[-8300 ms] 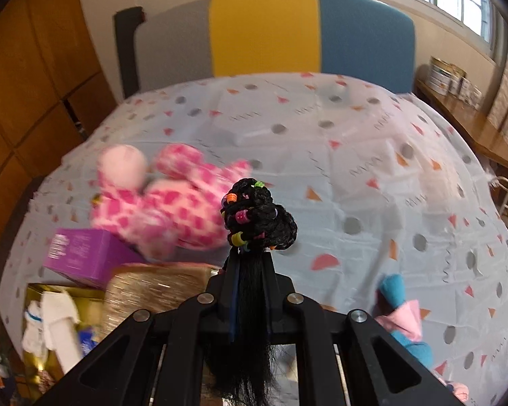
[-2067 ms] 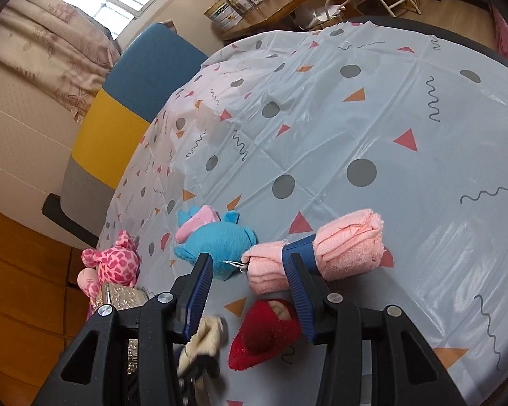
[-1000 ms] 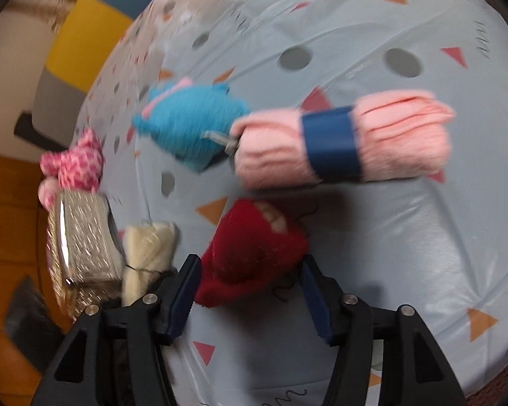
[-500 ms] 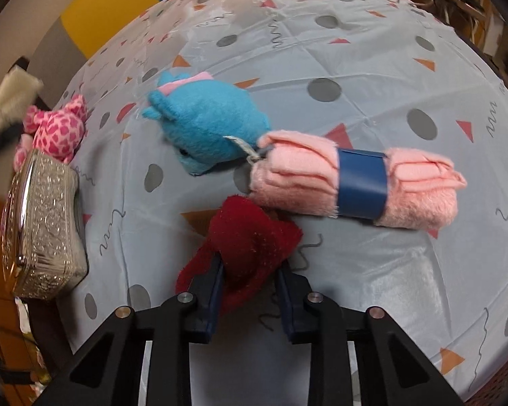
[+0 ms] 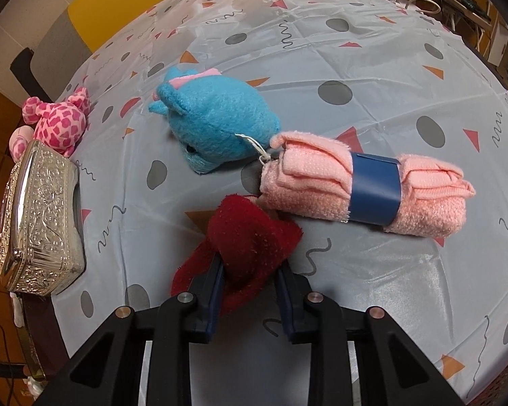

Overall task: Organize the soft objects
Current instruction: 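Carry the beige roll over the gold tray with the left gripper while the right holds the red hat, then lower the beige roll into the gold tray and open the left gripper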

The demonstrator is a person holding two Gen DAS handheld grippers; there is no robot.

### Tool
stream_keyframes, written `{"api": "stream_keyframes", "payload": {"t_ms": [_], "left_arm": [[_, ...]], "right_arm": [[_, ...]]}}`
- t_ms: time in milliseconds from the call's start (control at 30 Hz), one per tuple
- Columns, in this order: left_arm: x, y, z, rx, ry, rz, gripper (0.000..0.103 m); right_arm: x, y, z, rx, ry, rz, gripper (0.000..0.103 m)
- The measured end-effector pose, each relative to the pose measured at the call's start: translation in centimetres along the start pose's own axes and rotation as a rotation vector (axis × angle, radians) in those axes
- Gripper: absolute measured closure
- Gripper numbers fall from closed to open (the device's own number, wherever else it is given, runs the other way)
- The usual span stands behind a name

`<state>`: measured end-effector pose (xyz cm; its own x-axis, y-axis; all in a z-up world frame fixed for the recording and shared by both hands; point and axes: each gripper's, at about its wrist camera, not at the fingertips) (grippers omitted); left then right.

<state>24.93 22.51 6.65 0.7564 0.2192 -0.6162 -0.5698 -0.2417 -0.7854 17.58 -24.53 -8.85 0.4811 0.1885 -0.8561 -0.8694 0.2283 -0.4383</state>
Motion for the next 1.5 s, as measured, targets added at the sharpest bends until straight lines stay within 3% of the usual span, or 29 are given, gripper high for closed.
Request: {"api": "stream_keyframes", "payload": {"t_ms": [267, 600, 967, 1133, 1200, 1267, 1433, 1500], "left_arm": [[-4.0, 6.8, 5.4, 0.010, 0.036, 0.017, 0.086], [-8.3, 15.5, 8.3, -0.062, 0.084, 0.083, 0.086], [-8.7, 21.7, 11.0, -0.129, 0.052, 0.179, 0.083], [-7.9, 22.9, 11.9, -0.169, 0.020, 0.184, 0.073], [-7.9, 23.1, 12.0, -0.178, 0.018, 0.176, 0.054], [-8.3, 23.2, 11.9, -0.171, -0.002, 0.156, 0.044], [-9.9, 23.0, 10.9, -0.082, -0.072, 0.074, 0.040], [-10.6, 22.7, 10.7, -0.057, -0.106, 0.046, 0.031]], "right_arm": [[0.3, 0.2, 1.0, -0.087, 0.039, -0.025, 0.075], [0.2, 0.5, 1.5, -0.141, 0.066, -0.047, 0.075], [0.2, 0.7, 2.0, -0.182, 0.087, -0.055, 0.075], [0.2, 0.8, 2.1, -0.189, 0.092, -0.060, 0.075], [0.2, 0.8, 2.1, -0.189, 0.094, -0.061, 0.075], [0.2, 0.8, 2.1, -0.190, 0.093, -0.062, 0.075], [0.3, 0.8, 2.0, -0.180, 0.089, -0.061, 0.075], [0.3, 0.7, 2.0, -0.177, 0.089, -0.062, 0.075]]}}
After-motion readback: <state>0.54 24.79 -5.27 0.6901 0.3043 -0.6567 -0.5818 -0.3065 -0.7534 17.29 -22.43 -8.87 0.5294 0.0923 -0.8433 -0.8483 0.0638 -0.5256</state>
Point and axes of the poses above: each gripper's, at about its wrist camera, not at the fingertips, and x roughly the way its jaws point, z to its left, y to its underside, and after that the axes turned 9 degrees about -z, right-handed
